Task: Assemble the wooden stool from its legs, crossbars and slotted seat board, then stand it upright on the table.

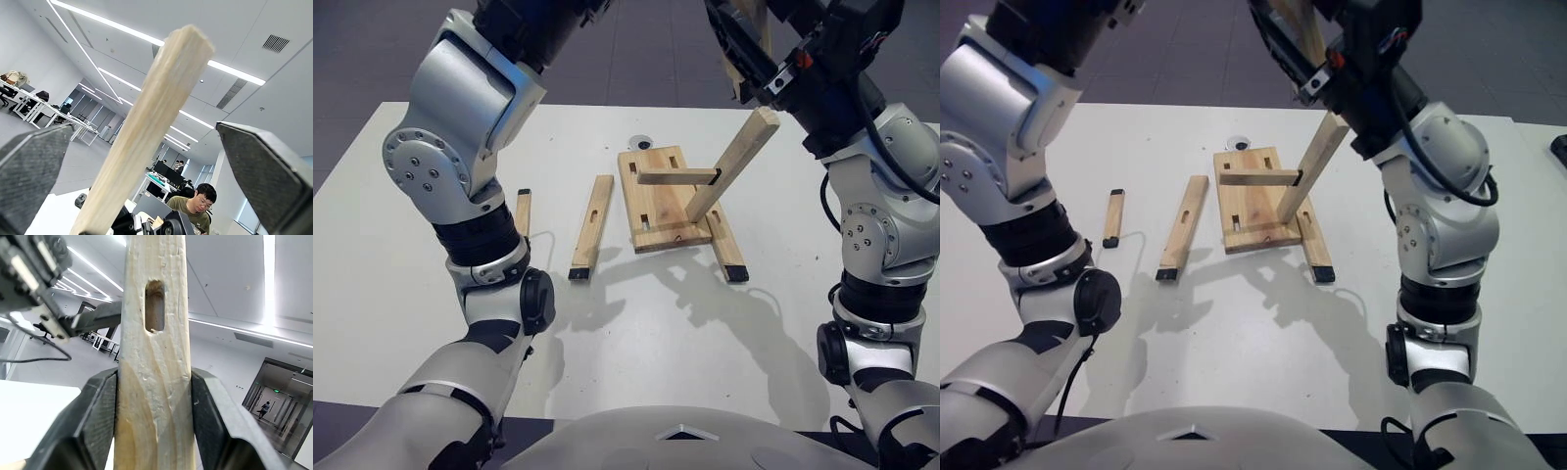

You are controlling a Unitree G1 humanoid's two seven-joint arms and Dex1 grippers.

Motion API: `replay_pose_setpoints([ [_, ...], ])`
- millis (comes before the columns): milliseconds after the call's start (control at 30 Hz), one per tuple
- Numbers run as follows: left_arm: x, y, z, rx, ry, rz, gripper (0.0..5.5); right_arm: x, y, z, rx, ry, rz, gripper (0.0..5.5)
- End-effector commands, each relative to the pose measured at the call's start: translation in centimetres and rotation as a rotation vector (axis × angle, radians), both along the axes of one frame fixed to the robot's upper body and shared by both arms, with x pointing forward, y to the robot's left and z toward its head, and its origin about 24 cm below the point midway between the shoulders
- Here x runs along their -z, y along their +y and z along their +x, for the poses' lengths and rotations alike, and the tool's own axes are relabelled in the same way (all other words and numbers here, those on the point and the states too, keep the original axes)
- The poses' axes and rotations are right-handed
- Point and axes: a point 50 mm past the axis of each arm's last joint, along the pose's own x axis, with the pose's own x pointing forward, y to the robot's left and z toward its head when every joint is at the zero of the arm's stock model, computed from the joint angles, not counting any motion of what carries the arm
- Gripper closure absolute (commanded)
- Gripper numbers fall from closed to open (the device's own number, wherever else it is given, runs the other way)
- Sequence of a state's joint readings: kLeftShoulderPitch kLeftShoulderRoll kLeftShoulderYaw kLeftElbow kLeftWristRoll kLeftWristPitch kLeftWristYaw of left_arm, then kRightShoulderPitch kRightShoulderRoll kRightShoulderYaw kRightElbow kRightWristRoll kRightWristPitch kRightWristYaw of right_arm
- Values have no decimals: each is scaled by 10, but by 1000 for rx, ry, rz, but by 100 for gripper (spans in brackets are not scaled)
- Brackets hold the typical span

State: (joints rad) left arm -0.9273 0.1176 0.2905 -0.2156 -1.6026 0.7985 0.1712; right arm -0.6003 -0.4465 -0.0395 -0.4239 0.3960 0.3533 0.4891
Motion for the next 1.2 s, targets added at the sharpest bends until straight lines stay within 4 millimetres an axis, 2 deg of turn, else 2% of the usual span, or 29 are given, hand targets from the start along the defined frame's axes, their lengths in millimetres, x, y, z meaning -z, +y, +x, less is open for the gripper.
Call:
replay_pose_setpoints([
  [33,-4,-3,-2,0,-19,19,10,7,1,0,4,4,-28,346],
  [300,-4,-4,3,-26,-5,13,10,18,3,1,3,23,-68,346],
  [867,8,5,16,-132,31,56,295,25,7,5,19,17,-97,346],
  [1100,12,0,16,-144,30,80,399,26,9,7,20,15,-94,346],
  [1200,12,0,16,-152,21,82,415,27,10,6,21,13,-99,346],
])
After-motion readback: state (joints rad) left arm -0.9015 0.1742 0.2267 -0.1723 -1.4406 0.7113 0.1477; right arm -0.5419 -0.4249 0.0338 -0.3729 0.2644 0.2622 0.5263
